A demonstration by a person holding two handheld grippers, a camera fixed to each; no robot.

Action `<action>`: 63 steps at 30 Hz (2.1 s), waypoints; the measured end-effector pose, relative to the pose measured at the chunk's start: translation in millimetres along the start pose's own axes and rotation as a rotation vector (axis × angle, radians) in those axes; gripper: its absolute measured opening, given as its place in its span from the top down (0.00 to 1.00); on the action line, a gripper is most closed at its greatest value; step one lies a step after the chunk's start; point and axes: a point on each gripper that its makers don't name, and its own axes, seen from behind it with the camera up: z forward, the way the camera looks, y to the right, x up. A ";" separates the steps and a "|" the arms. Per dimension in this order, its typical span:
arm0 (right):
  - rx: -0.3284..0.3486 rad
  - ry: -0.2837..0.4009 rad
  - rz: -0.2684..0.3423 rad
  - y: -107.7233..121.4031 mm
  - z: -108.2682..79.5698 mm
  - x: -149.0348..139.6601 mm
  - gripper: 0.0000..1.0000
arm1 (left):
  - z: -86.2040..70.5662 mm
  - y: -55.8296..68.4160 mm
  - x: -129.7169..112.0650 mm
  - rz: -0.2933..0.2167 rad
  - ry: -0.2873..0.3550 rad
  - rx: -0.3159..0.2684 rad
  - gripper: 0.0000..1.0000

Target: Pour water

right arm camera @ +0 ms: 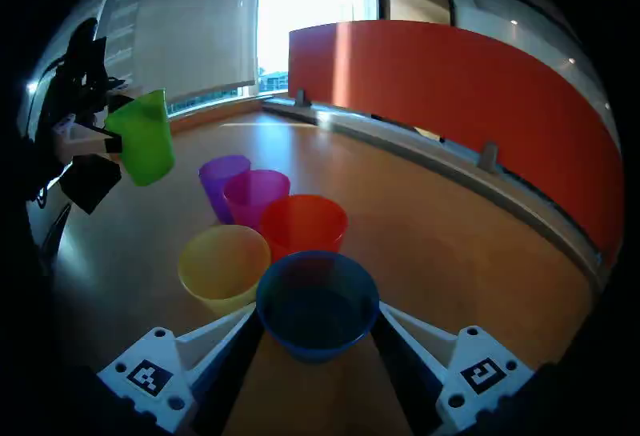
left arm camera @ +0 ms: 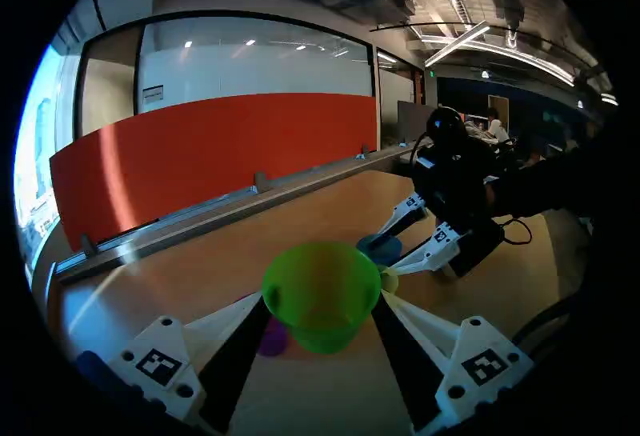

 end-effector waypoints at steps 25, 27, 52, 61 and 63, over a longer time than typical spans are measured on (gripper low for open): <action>-0.087 0.164 -0.010 -16.8 -77.0 54.2 0.11 | -33.3 9.3 20.0 0.007 0.073 0.022 0.15; -0.093 0.175 -0.012 -20.5 -83.5 56.2 0.11 | -37.2 9.5 22.9 0.007 0.085 0.028 0.15; -0.113 0.288 -0.018 -67.0 -129.5 81.2 0.11 | -70.1 18.8 62.2 -0.018 0.219 0.059 0.15; -0.109 0.306 -0.028 -75.1 -135.2 89.0 0.11 | -75.7 20.5 76.4 -0.031 0.259 0.066 0.15; -0.108 0.309 -0.030 -76.6 -136.5 89.7 0.11 | -76.6 20.9 78.6 -0.036 0.266 0.066 0.15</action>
